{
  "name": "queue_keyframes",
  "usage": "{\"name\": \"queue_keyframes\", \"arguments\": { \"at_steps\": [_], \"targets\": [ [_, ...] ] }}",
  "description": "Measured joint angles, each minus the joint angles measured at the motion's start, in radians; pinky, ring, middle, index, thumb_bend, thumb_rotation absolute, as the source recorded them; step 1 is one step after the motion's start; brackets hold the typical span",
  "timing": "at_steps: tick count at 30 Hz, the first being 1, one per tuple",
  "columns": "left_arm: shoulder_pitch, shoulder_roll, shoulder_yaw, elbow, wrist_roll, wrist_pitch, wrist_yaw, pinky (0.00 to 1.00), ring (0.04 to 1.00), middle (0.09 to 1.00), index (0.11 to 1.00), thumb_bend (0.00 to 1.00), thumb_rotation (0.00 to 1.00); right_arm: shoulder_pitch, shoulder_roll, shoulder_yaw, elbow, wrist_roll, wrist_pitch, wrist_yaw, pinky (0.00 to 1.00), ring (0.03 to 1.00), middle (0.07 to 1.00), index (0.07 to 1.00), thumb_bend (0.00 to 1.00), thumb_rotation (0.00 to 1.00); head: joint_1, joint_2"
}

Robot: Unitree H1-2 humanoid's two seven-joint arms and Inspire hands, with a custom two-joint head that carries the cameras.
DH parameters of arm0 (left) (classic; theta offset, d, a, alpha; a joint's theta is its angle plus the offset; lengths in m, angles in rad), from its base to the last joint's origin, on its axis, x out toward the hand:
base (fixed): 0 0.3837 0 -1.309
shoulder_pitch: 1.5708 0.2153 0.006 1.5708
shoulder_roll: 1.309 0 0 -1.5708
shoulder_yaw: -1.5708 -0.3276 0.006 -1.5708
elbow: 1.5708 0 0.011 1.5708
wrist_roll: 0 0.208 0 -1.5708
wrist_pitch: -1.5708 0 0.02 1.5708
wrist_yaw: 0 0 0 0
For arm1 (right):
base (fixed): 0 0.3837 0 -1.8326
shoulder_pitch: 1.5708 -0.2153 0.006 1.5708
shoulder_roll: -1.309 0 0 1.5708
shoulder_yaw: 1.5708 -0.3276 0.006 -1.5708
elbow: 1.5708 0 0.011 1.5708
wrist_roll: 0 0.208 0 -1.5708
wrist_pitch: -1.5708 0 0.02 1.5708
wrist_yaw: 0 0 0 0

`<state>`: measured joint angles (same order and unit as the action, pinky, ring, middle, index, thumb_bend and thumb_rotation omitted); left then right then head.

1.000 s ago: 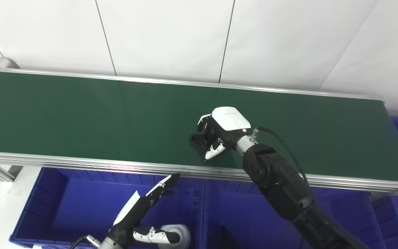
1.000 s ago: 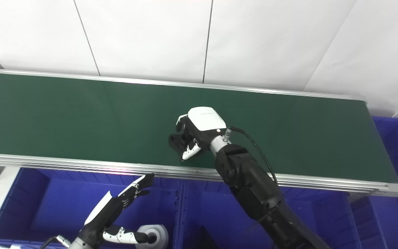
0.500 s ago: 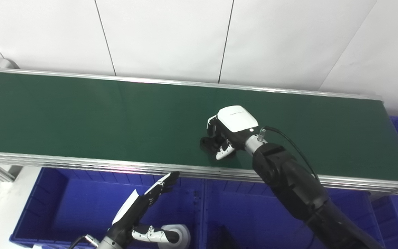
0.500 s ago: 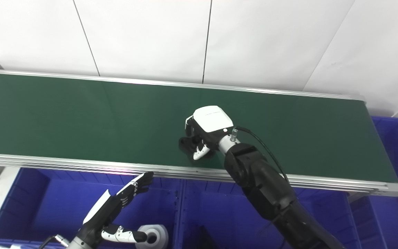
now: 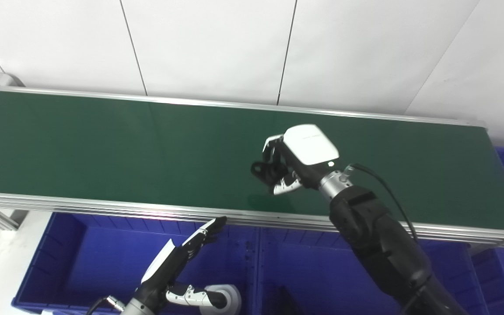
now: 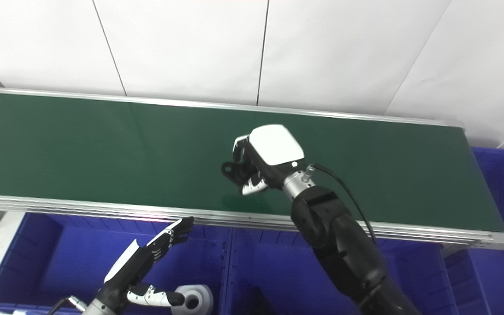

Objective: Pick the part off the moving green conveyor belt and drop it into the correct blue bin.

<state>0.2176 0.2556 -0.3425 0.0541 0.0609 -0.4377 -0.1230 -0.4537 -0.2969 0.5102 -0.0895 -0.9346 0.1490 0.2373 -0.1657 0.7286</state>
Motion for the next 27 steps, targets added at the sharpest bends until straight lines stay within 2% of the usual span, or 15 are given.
{"name": "queue_keyframes", "arguments": {
  "at_steps": [2, 6, 10, 14, 19, 20, 21, 22, 27],
  "targets": [
    [0.0, 0.0, 0.002, -0.001, 0.0, 0.0, -0.005, 0.9, 0.942, 0.955, 0.937, 0.86, 0.53, 0.015, 0.004, -0.021, -0.084, -0.013, 0.027, 0.045, 0.21, 0.389, 0.506, 0.489, 0.52, 0.0, 0.002, 0.003],
    [0.001, 0.001, 0.01, -0.004, 0.0, 0.0, -0.012, 0.9, 0.94, 0.95, 0.937, 0.85, 0.52, 0.038, 0.012, -0.05, -0.165, -0.038, 0.038, 0.112, 0.21, 0.396, 0.501, 0.489, 0.52, 0.0, 0.0, 0.015],
    [0.01, 0.001, 0.015, -0.017, 0.002, 0.0, -0.012, 0.9, 0.942, 0.952, 0.937, 0.84, 0.52, 0.094, 0.025, -0.088, -0.222, -0.042, 0.041, 0.145, 0.24, 0.394, 0.505, 0.488, 0.52, 0.0, 0.002, 0.024],
    [0.016, 0.001, 0.019, -0.028, 0.001, 0.0, -0.018, 0.9, 0.943, 0.954, 0.938, 0.83, 0.51, 0.162, 0.039, -0.118, -0.277, -0.06, 0.044, 0.172, 0.19, 0.403, 0.496, 0.488, 0.52, 0.0, -0.002, 0.037],
    [0.022, 0.0, 0.023, -0.044, 0.0, 0.0, -0.019, 0.9, 0.938, 0.948, 0.929, 0.83, 0.5, 0.27, 0.04, -0.138, -0.362, -0.071, 0.043, 0.188, 0.19, 0.396, 0.498, 0.486, 0.52, 0.0, -0.006, 0.064],
    [0.024, 0.0, 0.025, -0.045, -0.001, 0.0, -0.02, 0.9, 0.939, 0.951, 0.93, 0.83, 0.5, 0.304, 0.037, -0.14, -0.377, -0.07, 0.043, 0.189, 0.18, 0.315, 0.485, 0.486, 0.52, 0.0, -0.006, 0.064],
    [0.026, 0.0, 0.027, -0.046, -0.005, 0.0, -0.022, 0.9, 0.941, 0.954, 0.932, 0.84, 0.5, 0.332, 0.034, -0.141, -0.386, -0.068, 0.043, 0.19, 0.17, 0.27, 0.478, 0.486, 0.53, 0.0, -0.003, 0.084],
    [0.028, 0.0, 0.029, -0.049, -0.014, 0.0, -0.027, 0.9, 0.942, 0.956, 0.932, 0.84, 0.5, 0.364, 0.03, -0.144, -0.398, -0.065, 0.043, 0.197, 0.16, 0.241, 0.474, 0.485, 0.53, 0.0, -0.003, 0.084],
    [0.032, -0.013, 0.046, -0.075, -0.043, 0.0, -0.053, 0.89, 0.93, 0.95, 0.935, 0.85, 0.52, 0.509, 0.01, -0.172, -0.441, -0.021, 0.027, 0.17, 0.15, 0.212, 0.47, 0.486, 0.53, 0.0, 0.015, 0.113]
  ]
}}
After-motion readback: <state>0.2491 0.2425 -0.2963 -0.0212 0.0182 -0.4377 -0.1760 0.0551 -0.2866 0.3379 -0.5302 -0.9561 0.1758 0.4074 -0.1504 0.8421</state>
